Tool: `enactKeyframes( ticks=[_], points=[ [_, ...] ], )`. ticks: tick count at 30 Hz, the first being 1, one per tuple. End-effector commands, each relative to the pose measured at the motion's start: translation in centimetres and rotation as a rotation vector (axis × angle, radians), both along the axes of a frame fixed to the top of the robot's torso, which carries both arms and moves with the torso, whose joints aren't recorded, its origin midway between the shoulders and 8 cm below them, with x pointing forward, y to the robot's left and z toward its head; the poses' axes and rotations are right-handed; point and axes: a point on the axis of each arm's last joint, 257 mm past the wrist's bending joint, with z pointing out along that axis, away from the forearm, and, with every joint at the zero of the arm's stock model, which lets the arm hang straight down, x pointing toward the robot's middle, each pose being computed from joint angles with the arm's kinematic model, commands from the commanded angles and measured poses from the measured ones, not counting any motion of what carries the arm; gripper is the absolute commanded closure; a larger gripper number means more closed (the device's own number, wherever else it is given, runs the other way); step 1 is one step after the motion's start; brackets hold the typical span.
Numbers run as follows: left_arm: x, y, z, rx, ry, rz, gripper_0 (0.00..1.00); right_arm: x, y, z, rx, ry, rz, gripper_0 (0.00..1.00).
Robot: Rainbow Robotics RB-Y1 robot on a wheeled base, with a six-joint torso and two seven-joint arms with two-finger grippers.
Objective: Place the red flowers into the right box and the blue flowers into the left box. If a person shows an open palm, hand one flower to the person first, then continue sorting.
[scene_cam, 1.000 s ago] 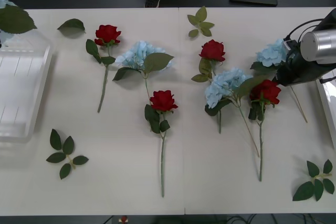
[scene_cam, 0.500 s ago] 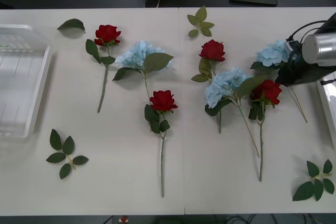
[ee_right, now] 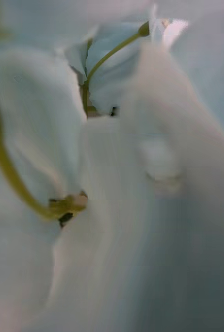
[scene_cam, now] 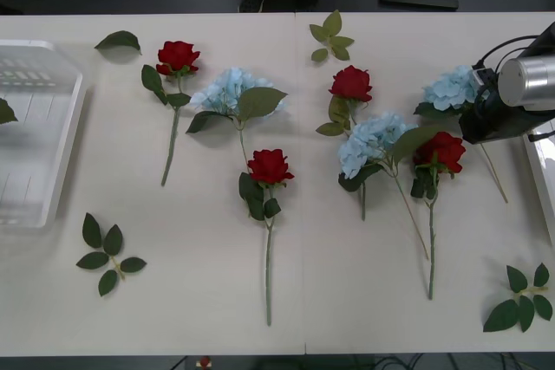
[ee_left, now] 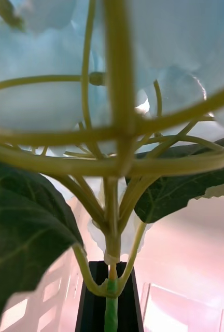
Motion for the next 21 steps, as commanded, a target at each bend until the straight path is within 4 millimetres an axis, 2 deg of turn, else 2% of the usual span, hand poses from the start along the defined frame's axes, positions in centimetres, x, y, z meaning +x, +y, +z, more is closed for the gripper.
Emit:
enactKeyframes(
  ticks=[1,2,3,4,7,12,13,15,16,18,21],
  points=[
    [1.0,-0.1,2.2,-0.005,-0.052,-0.006,0.81,1.4,2.1,1.1,0.0,-0.024,0.053,1.0],
    [1.2,-0.3,2.2,-0.01,-0.056,-0.009,0.64,1.4,2.1,1.2,0.002,-0.025,0.054,1.0],
    [1.2,-0.2,2.4,-0.008,-0.058,-0.009,0.58,1.4,2.1,1.2,0.003,-0.026,0.053,1.0],
    [1.4,-0.4,2.6,-0.008,-0.062,-0.013,0.42,1.4,2.1,1.2,0.005,-0.026,0.053,1.0],
    [1.9,-0.9,3.2,-0.007,-0.075,-0.027,0.26,1.5,2.0,1.4,0.013,-0.028,0.048,1.0],
    [2.6,-3.2,5.2,-0.034,-0.064,-0.066,0.19,1.6,1.8,2.1,0.022,-0.031,0.044,1.0],
    [2.6,-4.0,6.1,-0.046,-0.057,-0.078,0.19,1.6,1.7,2.2,0.017,-0.032,0.048,0.69],
    [2.5,-5.2,7.2,-0.061,-0.041,-0.095,0.18,1.7,1.5,2.2,0.006,-0.033,0.05,0.35],
    [2.3,-6.3,8.4,-0.079,-0.027,-0.109,0.19,1.7,1.3,2.4,0.003,-0.034,0.051,0.22],
    [1.9,-7.6,10.1,-0.092,-0.012,-0.128,0.18,1.8,1.3,2.5,0.009,-0.038,0.05,0.2],
    [1.5,-9.9,12.6,-0.092,-0.002,-0.167,0.13,2.0,1.0,2.8,0.001,-0.047,0.051,0.15]
  ],
)
